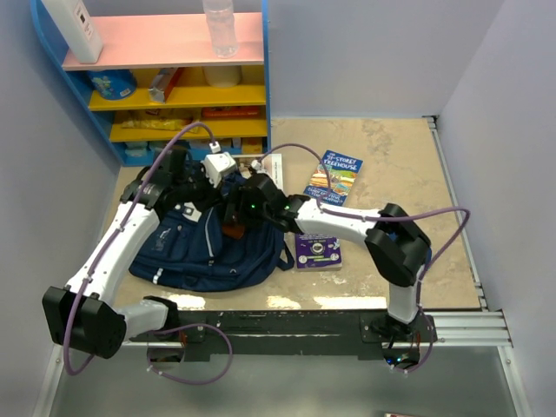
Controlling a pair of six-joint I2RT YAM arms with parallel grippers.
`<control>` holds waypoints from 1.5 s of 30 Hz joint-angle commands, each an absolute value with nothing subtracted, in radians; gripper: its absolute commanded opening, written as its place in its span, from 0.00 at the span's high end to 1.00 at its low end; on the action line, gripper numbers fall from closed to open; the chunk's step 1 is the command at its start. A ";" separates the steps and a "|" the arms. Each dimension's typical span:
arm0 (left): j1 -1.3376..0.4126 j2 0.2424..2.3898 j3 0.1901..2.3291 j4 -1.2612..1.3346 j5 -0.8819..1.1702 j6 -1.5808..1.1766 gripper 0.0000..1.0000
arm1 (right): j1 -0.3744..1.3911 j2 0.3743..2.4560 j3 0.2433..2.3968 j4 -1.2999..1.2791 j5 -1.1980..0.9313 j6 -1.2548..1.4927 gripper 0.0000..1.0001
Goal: Pack the student bag
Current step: Place the personal item in the student bag.
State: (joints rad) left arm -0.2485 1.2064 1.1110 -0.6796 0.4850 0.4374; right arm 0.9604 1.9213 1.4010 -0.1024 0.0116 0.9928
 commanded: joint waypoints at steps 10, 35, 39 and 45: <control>-0.285 1.186 1.226 -0.640 0.669 0.453 1.00 | 1.025 1.928 1.236 0.083 -0.015 0.959 1.00; -0.285 1.197 1.234 -0.778 0.773 0.529 1.00 | 0.977 1.522 0.826 0.362 0.069 0.899 0.42; -0.285 1.233 1.183 -0.721 0.746 0.528 1.00 | 0.986 1.360 0.712 0.416 0.141 0.809 0.42; -0.285 1.279 1.181 -0.618 0.755 0.456 1.00 | 1.067 1.200 0.650 0.356 0.155 0.641 0.41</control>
State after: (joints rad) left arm -0.2848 1.2633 1.1748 -0.7982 0.7086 0.5026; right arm 1.0103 1.2758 0.6651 0.3592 0.1169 0.7925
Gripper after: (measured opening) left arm 0.083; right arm 0.590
